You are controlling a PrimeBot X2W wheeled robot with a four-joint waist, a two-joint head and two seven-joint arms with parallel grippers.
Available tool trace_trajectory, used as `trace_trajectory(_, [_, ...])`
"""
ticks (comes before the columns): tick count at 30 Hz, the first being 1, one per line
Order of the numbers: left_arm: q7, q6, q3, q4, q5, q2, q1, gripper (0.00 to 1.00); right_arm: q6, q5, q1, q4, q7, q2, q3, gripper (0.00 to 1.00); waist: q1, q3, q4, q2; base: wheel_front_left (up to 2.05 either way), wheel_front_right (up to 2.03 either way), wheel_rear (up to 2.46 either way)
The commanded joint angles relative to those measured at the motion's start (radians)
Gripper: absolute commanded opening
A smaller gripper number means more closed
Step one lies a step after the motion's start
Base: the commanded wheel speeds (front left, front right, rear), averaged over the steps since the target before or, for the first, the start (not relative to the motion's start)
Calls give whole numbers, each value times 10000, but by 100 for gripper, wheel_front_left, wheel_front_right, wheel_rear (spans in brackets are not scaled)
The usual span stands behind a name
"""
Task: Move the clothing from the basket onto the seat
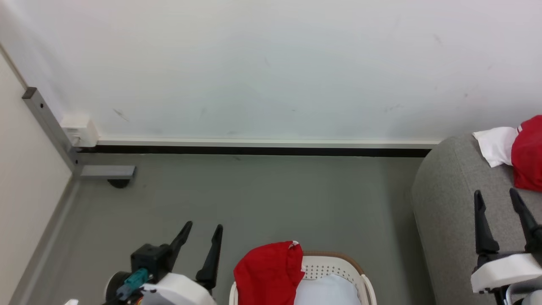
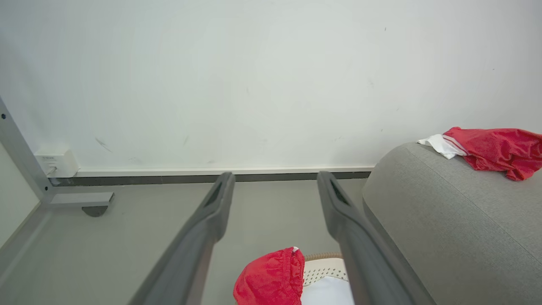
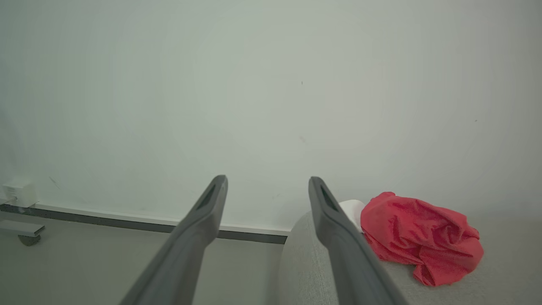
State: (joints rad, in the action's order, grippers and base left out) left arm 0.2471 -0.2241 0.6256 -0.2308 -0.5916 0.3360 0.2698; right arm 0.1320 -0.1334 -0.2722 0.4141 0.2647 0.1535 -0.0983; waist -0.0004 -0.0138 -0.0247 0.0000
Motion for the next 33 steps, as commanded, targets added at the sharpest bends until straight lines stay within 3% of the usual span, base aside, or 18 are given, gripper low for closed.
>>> trace_trajectory(1, [98, -130, -184, -5, -60, 153, -339, 100, -26, -79, 407, -186, -9, -30, 163, 100, 4, -359, 359, 0, 0, 0, 0])
trace_trajectory(7, [170, -177, -1041, 235, 137, 26, -1236, 100, -26, -195, 1403, -637, -9, -605, 486, 100, 4, -622, 567, 0, 0, 0, 0])
trace_trajectory(13, [176, -45, -2349, 803, 1119, -262, -2314, 100, -26, -261, 2344, -720, -9, -958, 825, 100, 4, -773, 629, 0, 0, 0, 0])
trace_trajectory(21, [174, 508, -3496, 1250, 2527, -1011, -3314, 100, -26, 4, 2814, -629, -9, -1023, 1027, 100, 4, -831, 623, 0, 0, 0, 0])
trace_trajectory(33, [175, 1433, -4392, 1098, 3468, -1867, -3509, 100, -26, -212, 2635, -481, -9, -1023, 1157, 100, 4, -768, 568, 0, 0, 0, 0])
